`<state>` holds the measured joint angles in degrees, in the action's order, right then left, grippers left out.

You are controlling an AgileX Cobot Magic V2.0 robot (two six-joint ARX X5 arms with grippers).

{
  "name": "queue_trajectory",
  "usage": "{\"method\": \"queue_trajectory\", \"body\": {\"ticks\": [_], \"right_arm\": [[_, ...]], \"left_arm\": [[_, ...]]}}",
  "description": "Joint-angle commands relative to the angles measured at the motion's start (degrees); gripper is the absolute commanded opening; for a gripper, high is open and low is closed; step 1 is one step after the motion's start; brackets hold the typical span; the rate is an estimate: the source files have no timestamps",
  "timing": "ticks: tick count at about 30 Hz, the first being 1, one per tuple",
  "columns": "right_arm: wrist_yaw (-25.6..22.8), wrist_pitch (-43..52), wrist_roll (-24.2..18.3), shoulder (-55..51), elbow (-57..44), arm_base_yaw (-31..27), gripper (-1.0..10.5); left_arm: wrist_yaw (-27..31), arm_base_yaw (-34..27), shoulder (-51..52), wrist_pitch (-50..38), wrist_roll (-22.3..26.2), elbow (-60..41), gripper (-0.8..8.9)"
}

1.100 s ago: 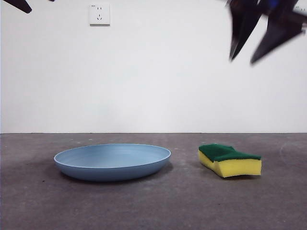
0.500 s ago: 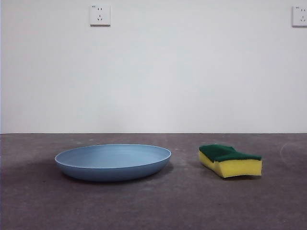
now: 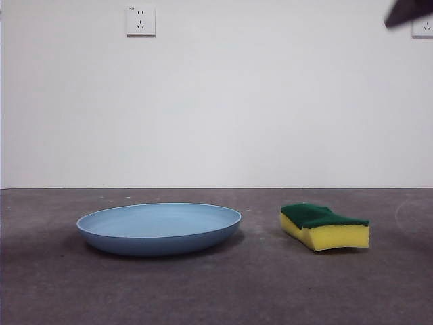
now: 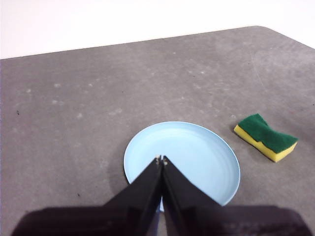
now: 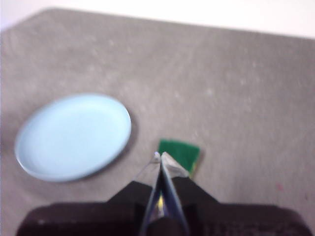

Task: Pick up the plate,pick up the cloth,clean the plate with the cloth

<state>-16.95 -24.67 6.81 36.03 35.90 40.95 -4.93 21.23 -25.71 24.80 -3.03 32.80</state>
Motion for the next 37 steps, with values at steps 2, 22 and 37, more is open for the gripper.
{"method": "queue_trajectory", "body": {"ticks": [2,22,37], "right_arm": [[-1.44,-1.05,0.39,0.70,-0.81,-0.04,0.0],[-1.25,-1.53,0.39,0.39,-0.81,-0.04,0.0],[-1.22,-1.51,0.39,0.39,-0.81,-0.04,0.0]], "left_arm": [[0.13,0.20,0.15,-1.38,-1.49,-0.07,-0.03],[0.79,-0.20,-0.22,-0.07,0.46,-0.09,-0.03],[1.60,-17.29,15.45,-12.59,5.84,-15.93,-0.03]]}}
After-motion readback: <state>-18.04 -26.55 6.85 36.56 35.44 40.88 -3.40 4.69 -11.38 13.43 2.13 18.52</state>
